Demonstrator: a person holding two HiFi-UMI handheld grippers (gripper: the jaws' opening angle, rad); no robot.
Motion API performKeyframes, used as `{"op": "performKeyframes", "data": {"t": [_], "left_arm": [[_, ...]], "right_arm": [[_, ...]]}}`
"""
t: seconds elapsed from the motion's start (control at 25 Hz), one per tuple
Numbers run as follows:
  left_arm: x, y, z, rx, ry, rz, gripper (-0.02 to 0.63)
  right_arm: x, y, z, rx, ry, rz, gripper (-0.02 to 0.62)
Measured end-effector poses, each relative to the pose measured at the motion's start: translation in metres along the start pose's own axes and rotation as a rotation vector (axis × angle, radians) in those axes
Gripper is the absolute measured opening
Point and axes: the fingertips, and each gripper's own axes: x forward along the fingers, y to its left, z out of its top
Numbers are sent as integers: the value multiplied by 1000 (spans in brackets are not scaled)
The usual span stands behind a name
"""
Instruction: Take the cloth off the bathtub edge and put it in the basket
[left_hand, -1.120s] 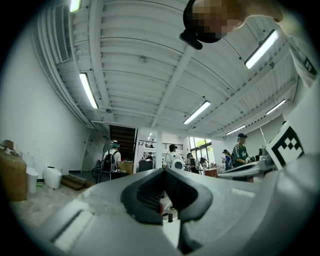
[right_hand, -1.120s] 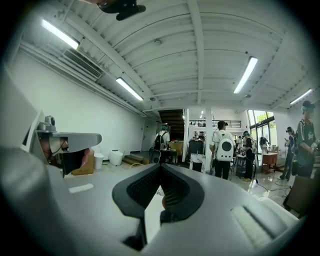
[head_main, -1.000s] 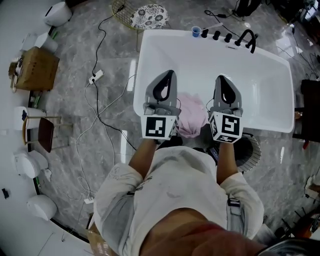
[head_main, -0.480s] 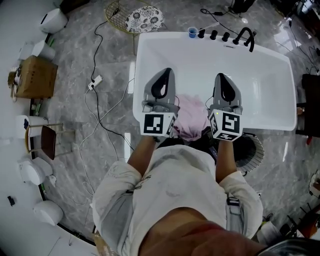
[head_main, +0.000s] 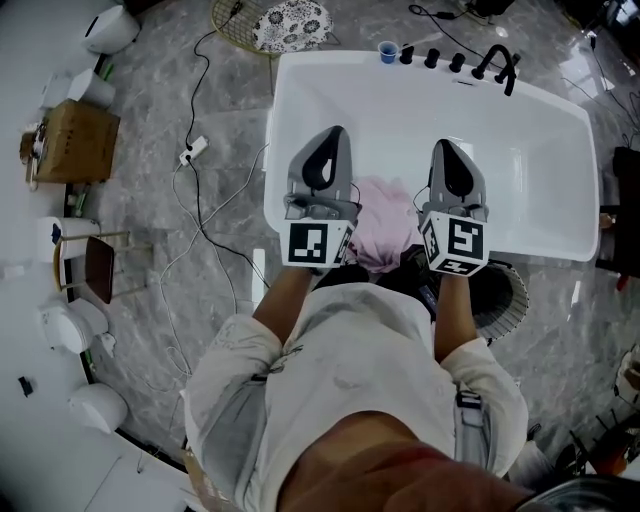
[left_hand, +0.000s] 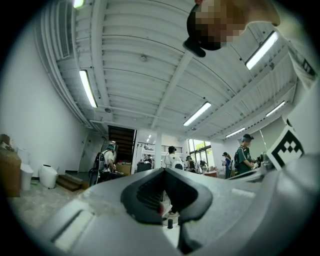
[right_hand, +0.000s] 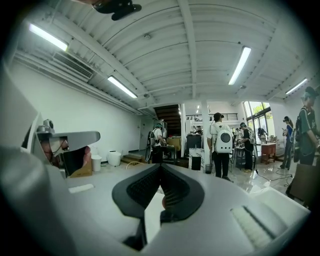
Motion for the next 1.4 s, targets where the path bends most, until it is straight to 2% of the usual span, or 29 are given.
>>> {"op": "performKeyframes", "data": {"t": [0.12,0.32,0.56,0.72,0.84,1.04,1.12,1.28,1.4], "left_arm": [[-8,-5,-1,29,-30,-14,0],[-18,-5,-25,32,35,-4,0],[-45,16,-74,-3,104,28,0],[-56,22,-101,-15,142,25,0],[-66,25,-121,-29,150,38,0],[-88,28,-163,-55,206,40,0],[-95,30,-181,-73,233,38,0],[-101,30,-211,-122,276,31,0],[-103,26,-223,-127,283,10,0]], "right_arm": [[1,8,-16,-2,44,26,3],[3,18,-53,11,131,58,3],[3,52,-131,10,272,120,3],[3,64,-185,103,354,129,3],[-4,74,-228,108,428,148,5],[-20,101,-306,98,581,233,70],[-27,110,-339,89,650,270,118],[-40,125,-390,32,761,344,170],[-51,137,-424,-14,833,401,244]]}}
